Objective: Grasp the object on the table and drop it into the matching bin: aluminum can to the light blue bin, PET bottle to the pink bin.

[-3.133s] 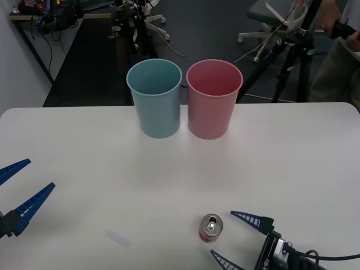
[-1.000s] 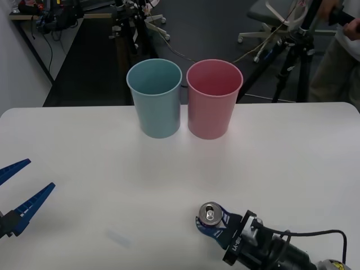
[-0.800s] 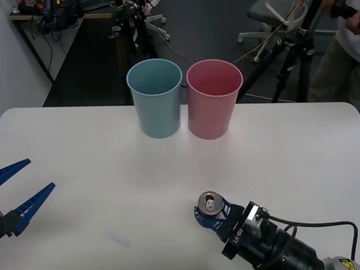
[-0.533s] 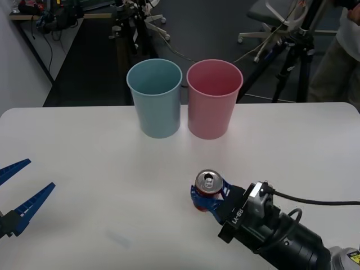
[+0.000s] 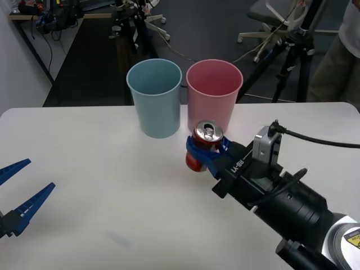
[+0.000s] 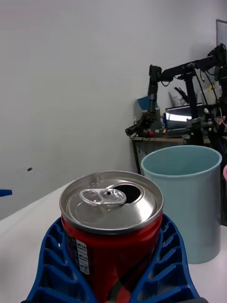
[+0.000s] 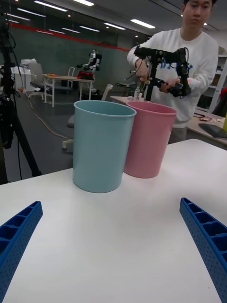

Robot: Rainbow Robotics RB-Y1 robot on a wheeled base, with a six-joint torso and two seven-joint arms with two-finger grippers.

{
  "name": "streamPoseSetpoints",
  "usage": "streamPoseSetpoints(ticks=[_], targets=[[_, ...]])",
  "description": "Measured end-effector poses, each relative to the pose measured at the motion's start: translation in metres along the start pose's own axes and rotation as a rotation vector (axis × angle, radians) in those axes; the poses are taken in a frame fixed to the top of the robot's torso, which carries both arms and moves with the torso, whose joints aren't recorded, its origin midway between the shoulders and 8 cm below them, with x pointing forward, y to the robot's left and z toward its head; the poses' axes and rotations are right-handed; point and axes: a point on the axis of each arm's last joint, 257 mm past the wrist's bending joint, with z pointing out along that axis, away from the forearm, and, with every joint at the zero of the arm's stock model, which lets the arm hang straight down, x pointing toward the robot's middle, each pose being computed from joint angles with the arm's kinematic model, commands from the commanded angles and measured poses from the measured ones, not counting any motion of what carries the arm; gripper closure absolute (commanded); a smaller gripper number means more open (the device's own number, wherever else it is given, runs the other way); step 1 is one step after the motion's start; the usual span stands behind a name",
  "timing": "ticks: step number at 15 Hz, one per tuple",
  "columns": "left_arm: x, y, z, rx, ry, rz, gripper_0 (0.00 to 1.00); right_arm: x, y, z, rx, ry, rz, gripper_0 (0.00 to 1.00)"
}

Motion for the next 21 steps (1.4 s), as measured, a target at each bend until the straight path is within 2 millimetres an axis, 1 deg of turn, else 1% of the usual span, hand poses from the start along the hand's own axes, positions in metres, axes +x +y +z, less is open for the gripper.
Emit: streamPoseSetpoints(ticks=[4, 7, 10, 13, 16, 21], targets=[[0.0, 0.0, 0.0, 0.0, 0.0, 0.0, 0.0, -0.028, -0.018, 0.027, 0.038, -0.031, 0.02, 1.0], [0.0, 0.0, 0.0, 0.0, 0.0, 0.0, 0.0, -0.046, -0.036, 0.058, 0.084, -0.051, 0.015, 1.0], [0.0, 0.0, 0.0, 0.0, 0.0, 0.0, 0.0, -0.053, -0.056, 0.091, 0.128, -0.053, -0.01, 1.0], [0.0, 0.0, 0.0, 0.0, 0.0, 0.0, 0.0, -0.061, -0.075, 0.129, 0.169, -0.042, -0.029, 1.0], [0.0, 0.0, 0.0, 0.0, 0.0, 0.0, 0.0, -0.071, -0.089, 0.158, 0.206, -0.027, -0.051, 1.0], [0.0, 0.0, 0.0, 0.0, 0.0, 0.0, 0.0, -0.074, -0.111, 0.21, 0.238, -0.002, -0.045, 1.0]])
